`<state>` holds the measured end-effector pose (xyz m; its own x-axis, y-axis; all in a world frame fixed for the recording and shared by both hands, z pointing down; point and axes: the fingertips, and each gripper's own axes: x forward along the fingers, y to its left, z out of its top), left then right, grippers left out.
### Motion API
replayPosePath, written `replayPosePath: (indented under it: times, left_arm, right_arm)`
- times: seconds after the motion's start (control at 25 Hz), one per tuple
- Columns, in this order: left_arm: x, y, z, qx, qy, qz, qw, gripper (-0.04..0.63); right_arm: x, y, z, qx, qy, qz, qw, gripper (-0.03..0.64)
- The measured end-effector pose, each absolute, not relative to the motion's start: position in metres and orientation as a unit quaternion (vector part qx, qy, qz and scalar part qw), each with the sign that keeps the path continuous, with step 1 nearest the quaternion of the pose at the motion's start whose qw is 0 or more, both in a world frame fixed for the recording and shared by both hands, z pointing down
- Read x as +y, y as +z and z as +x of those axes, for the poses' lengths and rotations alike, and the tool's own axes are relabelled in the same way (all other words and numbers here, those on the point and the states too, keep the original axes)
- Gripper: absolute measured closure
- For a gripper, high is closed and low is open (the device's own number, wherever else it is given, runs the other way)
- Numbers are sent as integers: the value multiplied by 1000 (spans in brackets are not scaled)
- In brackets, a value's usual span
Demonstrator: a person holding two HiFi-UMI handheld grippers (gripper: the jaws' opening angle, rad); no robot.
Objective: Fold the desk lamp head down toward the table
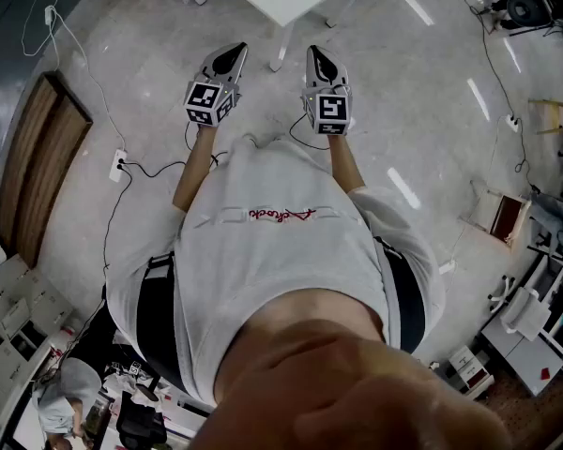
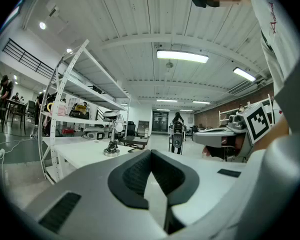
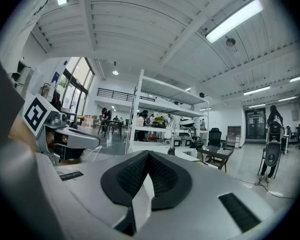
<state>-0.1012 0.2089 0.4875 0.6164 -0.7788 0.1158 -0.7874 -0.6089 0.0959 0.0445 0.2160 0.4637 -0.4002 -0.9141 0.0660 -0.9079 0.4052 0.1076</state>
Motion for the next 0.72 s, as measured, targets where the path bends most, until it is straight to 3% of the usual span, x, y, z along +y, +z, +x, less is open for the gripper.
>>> replayPosePath:
  times: [0.72]
  left_arm:
    - [208,487,-80,-452,33,889,63,571]
  right_arm:
    - [215,467,63,-851,-19,523,50,595]
